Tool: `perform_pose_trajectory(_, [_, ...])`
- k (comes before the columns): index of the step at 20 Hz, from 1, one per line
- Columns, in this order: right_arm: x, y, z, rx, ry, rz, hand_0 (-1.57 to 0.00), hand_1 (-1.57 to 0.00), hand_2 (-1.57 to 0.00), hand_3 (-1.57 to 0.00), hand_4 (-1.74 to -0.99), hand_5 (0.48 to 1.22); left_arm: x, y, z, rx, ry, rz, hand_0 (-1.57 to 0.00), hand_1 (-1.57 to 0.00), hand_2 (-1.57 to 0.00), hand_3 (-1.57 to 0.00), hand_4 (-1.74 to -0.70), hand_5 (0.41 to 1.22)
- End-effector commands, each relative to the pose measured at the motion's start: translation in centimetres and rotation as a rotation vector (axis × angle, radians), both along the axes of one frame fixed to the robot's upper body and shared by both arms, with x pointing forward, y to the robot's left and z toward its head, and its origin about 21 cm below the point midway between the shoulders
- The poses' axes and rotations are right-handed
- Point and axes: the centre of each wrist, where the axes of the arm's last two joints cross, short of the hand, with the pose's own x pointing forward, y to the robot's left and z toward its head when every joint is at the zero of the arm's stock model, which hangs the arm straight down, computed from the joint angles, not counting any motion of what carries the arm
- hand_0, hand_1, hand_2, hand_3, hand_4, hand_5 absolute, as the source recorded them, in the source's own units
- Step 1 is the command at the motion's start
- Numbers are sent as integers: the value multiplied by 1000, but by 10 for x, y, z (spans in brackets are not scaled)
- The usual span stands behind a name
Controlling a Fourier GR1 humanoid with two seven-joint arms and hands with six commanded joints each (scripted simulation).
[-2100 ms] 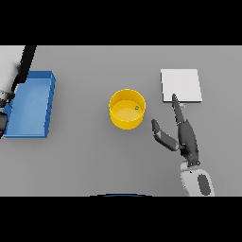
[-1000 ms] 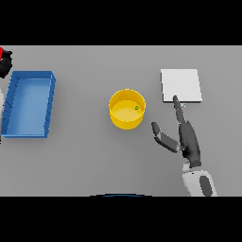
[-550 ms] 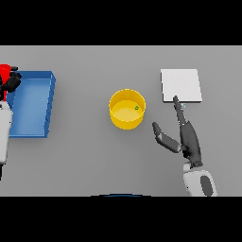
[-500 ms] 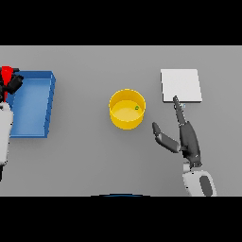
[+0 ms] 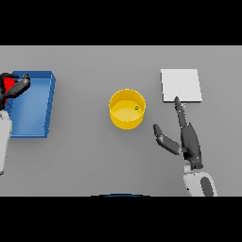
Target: Pick up the red beaker and tilt it to pour out 1 green nut into yellow bowl. Pick up the yellow bowl and place it on the metallic measuring scale.
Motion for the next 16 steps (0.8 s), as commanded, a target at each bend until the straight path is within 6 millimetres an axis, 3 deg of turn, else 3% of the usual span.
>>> perform_pose_trajectory(1, [0,0,0,-5,0,-1,1,1,1,1,-1009,639,-1,3,0,25,13,-16,-494,-407,-417,-393,-857,657])
perform_pose_trajectory(5, [0,1,0,-15,15,0,1,1,1,1,-1015,642,0,5,-10,35,20,-47,-202,-166,-170,-160,-802,652])
perform_pose_trajectory(8, [5,1,7,-69,40,-5,1,1,1,1,-1020,640,2,1,-8,35,-13,-71,-103,-85,-87,-82,-782,651])
perform_pose_trajectory(10, [16,-3,15,-134,44,90,1,1,1,1,-1005,669,2,4,-6,48,-28,-78,-65,-54,-55,-52,-763,657])
perform_pose_trajectory(14, [43,-5,39,-470,45,265,1,1,1,1,-1094,677,4,-7,-7,35,-44,-98,-26,-21,-22,-21,-743,664])
perform_pose_trajectory(16, [55,0,49,-618,0,337,1,1,1,1,-1151,672,3,-2,-8,37,-44,-88,-16,-13,-14,-13,-737,673])
